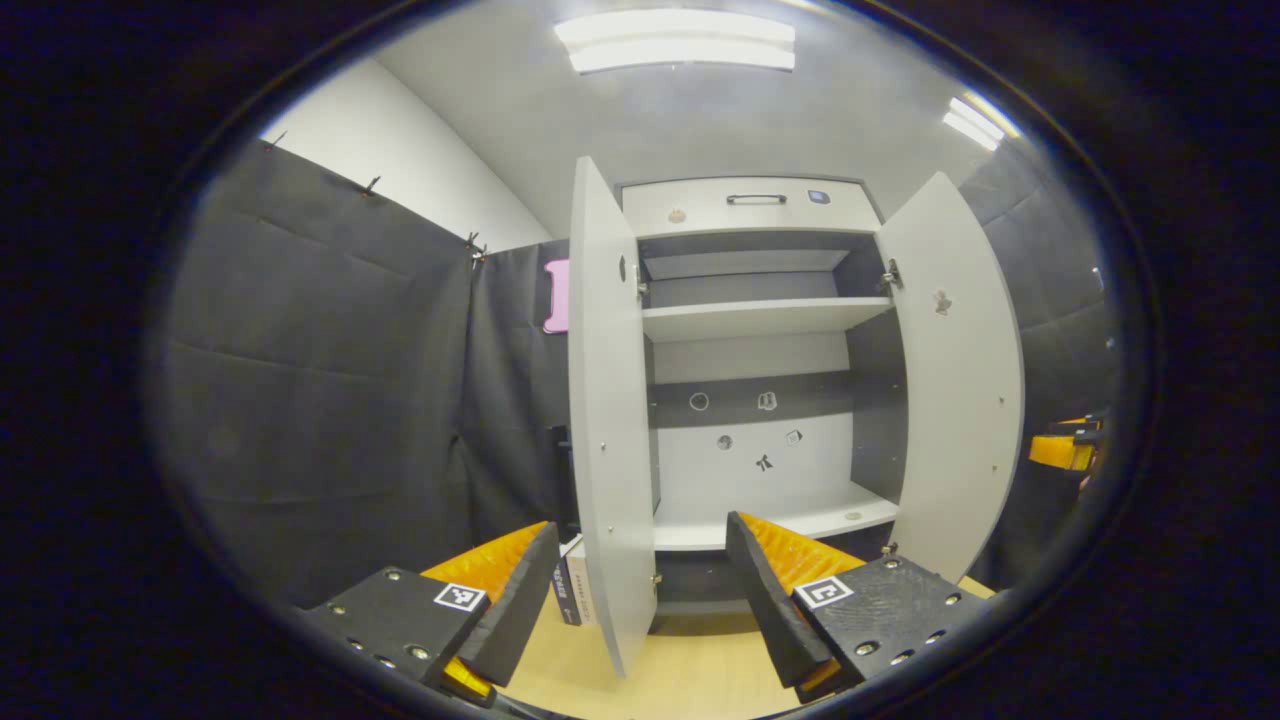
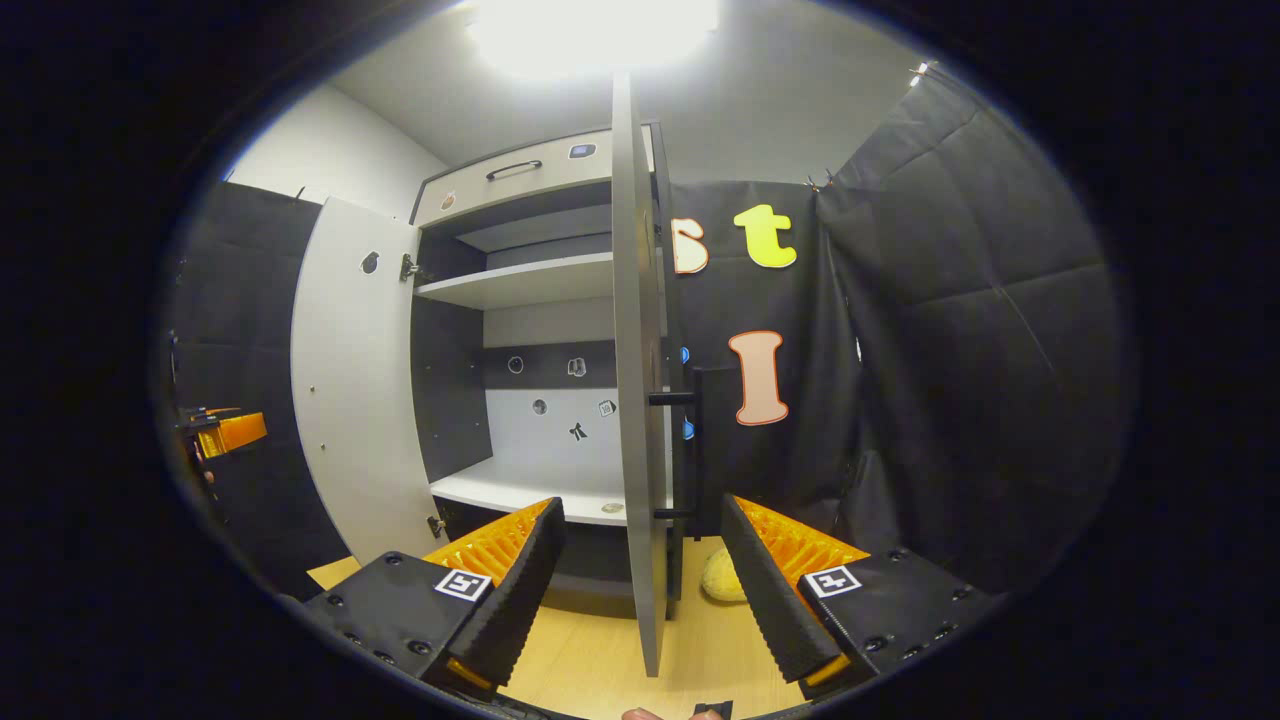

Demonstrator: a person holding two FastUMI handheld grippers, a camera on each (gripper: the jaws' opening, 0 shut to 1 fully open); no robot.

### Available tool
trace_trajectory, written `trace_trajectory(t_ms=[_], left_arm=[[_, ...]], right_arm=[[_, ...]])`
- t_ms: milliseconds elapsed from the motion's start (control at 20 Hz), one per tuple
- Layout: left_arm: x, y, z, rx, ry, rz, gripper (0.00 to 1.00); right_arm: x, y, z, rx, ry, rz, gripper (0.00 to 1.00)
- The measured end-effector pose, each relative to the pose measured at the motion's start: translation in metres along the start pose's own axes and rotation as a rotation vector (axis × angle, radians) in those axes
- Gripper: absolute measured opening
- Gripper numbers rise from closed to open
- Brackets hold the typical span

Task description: Open the right door of the double-door shoe cabinet with the right hand, and open the left door with the left hand.

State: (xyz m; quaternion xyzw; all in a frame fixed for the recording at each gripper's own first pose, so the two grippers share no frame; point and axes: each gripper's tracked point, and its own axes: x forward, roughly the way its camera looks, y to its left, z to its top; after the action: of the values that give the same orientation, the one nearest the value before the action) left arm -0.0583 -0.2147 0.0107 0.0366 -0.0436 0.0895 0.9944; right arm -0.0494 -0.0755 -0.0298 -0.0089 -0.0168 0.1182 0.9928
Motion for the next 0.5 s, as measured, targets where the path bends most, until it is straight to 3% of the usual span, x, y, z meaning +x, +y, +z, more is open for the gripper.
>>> trace_trajectory(t_ms=[500], left_arm=[[-0.009, -0.032, -0.022, -0.003, 0.028, -0.033, 0.96]], right_arm=[[-0.002, 0.001, -0.017, 0.062, -0.01, -0.064, 0.98]])
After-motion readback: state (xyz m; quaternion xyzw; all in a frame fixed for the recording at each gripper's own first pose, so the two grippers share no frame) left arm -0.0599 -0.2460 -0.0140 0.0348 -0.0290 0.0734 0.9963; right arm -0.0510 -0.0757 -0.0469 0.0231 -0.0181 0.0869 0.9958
